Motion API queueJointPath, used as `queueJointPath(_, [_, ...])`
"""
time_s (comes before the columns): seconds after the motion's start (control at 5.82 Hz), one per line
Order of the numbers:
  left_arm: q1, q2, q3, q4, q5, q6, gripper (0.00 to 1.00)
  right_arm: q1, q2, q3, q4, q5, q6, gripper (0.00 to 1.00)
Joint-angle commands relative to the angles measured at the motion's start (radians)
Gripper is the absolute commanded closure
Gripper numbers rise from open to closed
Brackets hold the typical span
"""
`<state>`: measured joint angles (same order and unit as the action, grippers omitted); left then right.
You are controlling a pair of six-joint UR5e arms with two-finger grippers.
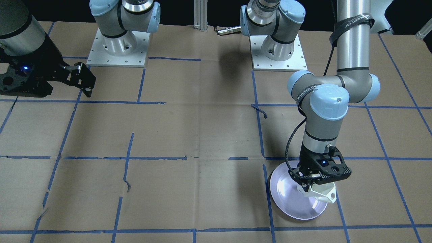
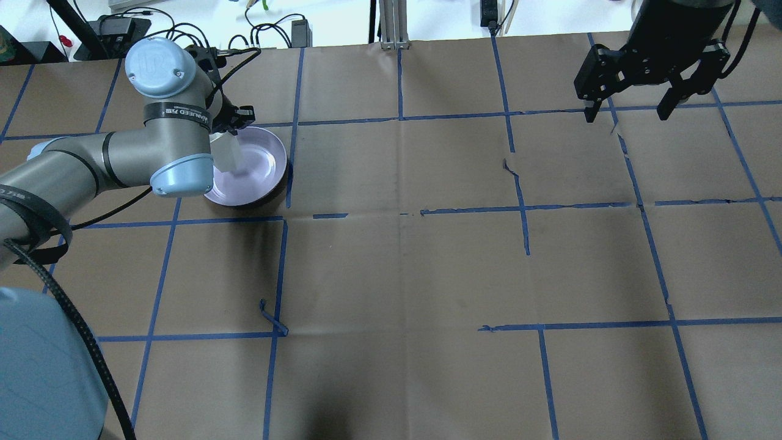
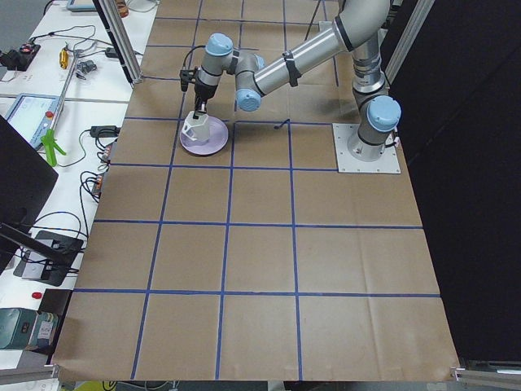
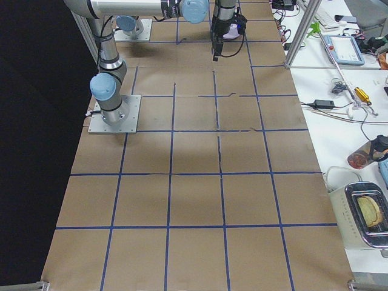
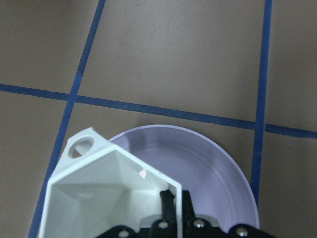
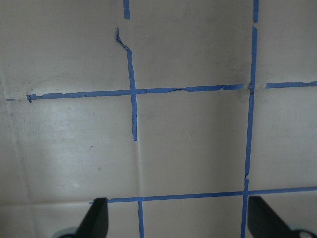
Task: Flip cup and place on plate
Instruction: 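Carry the upright cup over the lavender plate and lower it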
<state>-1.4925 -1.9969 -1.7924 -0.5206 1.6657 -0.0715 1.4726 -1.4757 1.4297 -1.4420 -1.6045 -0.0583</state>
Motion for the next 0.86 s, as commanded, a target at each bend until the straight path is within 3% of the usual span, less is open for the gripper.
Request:
queueJointPath(0.0, [-0.015, -0.019, -0.008, -0.001, 0.006, -0.001, 0.93, 0.000, 0.000, 0.000, 0.000, 0.000, 0.000, 0.00])
queueJointPath(0.17, [-0.015, -0.023, -0.019, -0.007, 0.005, -0.001, 0.69, 0.000, 0.000, 0.000, 0.000, 0.000, 0.000, 0.00])
queueJointPath(0.52, [-0.009, 0.010, -0.007, -0.062, 0.000, 0.002, 0.01, 0.000, 0.000, 0.000, 0.000, 0.000, 0.000, 0.00])
queueJointPath(0.69, [-0.003, 0.077, 0.042, -0.245, -0.004, 0.002, 0.00, 0.000, 0.000, 0.000, 0.000, 0.000, 0.000, 0.00])
